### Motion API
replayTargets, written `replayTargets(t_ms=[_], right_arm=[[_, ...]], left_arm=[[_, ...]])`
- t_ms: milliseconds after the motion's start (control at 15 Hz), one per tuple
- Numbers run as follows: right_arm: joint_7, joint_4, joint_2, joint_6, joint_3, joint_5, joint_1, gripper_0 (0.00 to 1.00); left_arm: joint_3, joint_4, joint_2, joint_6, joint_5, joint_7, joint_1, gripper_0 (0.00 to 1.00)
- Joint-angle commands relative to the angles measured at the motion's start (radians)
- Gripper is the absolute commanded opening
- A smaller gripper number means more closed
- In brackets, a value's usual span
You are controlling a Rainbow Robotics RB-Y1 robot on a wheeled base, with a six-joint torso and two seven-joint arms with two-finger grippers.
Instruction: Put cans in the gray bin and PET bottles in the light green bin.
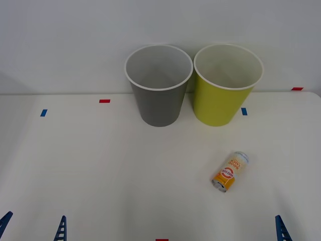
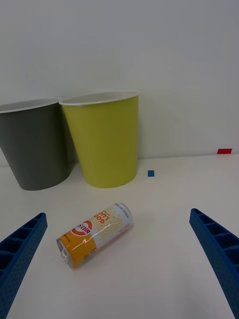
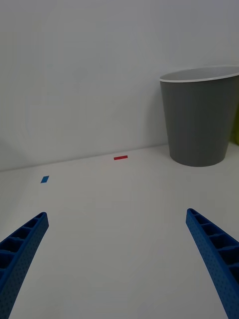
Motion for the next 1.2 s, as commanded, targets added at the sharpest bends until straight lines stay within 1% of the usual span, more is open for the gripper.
replayTargets(t_ms=[67,1200], right_arm=[[0.000,0.000,0.000,0.000,0.000,0.000,0.000,1.00],[0.000,0.000,0.000,0.000,0.000,0.000,0.000,1.00]], left_arm=[[0.000,0.000,0.000,0.000,0.000,0.000,0.000,0.95],[0.000,0.000,0.000,0.000,0.000,0.000,0.000,0.95]])
